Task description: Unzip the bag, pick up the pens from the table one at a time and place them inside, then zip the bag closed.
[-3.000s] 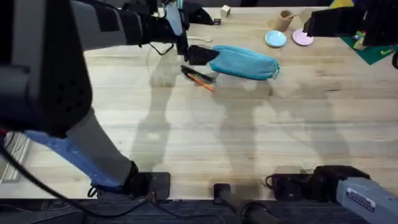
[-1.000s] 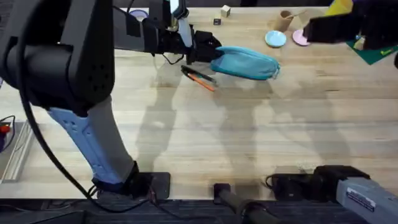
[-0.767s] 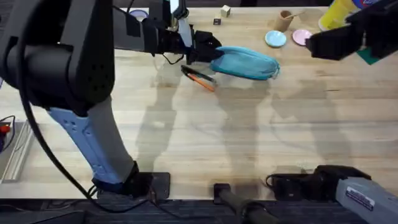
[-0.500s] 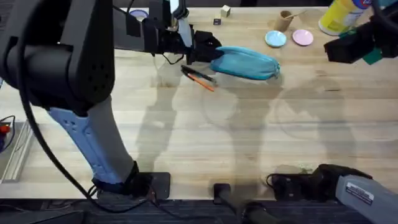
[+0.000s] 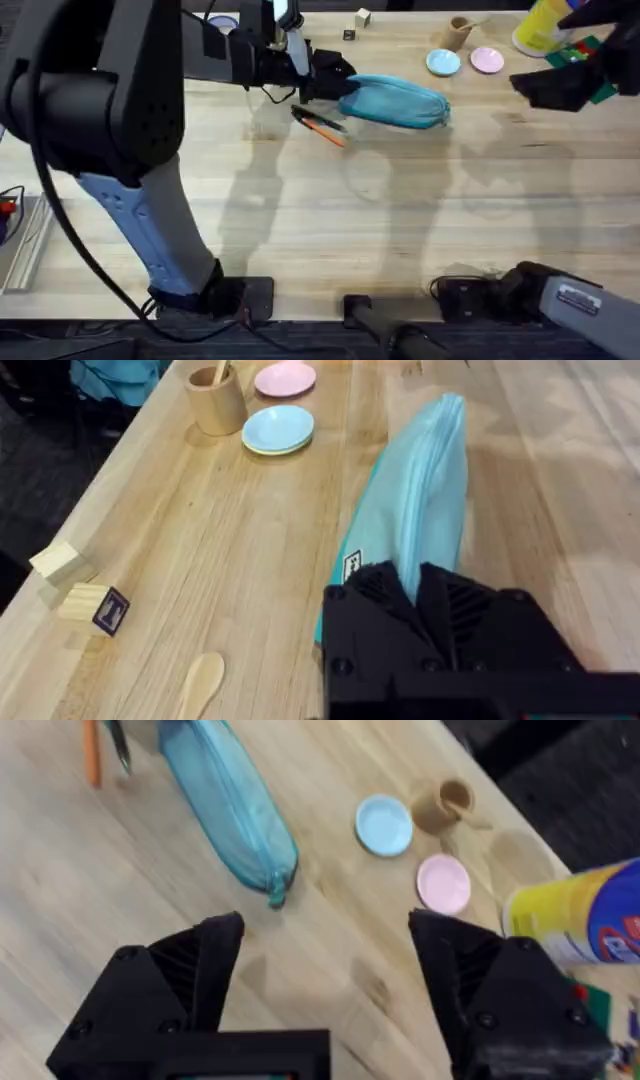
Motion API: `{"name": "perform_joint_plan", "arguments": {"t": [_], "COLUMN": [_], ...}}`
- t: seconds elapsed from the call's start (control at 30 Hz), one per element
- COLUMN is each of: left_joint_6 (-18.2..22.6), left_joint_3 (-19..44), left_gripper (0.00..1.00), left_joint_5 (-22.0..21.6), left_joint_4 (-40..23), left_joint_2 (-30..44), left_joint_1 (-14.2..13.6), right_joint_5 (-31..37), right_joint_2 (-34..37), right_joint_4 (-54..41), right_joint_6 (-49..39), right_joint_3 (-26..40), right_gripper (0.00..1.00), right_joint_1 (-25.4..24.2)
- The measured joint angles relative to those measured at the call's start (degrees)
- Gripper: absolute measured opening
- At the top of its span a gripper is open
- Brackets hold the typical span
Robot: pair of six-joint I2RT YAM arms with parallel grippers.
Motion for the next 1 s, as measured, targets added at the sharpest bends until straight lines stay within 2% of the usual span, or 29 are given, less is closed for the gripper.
{"name": "perform_joint_plan", "arguments": {"t": [0.17, 0.3, 0.57, 0.77, 1.0], "left_joint_6": [0.0, 0.0, 0.0, 0.0, 0.0], "left_joint_3": [0.0, 0.0, 0.0, 0.0, 0.0], "left_gripper": [0.044, 0.044, 0.044, 0.044, 0.044], "left_joint_5": [0.0, 0.0, 0.0, 0.0, 0.0], "left_joint_4": [0.0, 0.0, 0.0, 0.0, 0.0], "left_joint_2": [0.0, 0.0, 0.0, 0.0, 0.0], "left_joint_1": [0.0, 0.0, 0.0, 0.0, 0.0], "right_joint_5": [-12.6, -17.3, -20.0, -17.8, -16.5], "right_joint_2": [4.2, 7.4, 9.1, 9.2, 9.2], "right_joint_4": [0.1, 0.1, 0.2, 0.4, 0.5], "right_joint_6": [-3.0, -3.8, -5.1, -7.5, -14.2], "right_joint_3": [0.0, 0.0, 0.0, 0.0, 0.0], "right_gripper": [0.996, 0.996, 0.997, 0.997, 0.996], "right_joint_1": [-9.5, -13.3, -13.9, -13.3, -12.0]}}
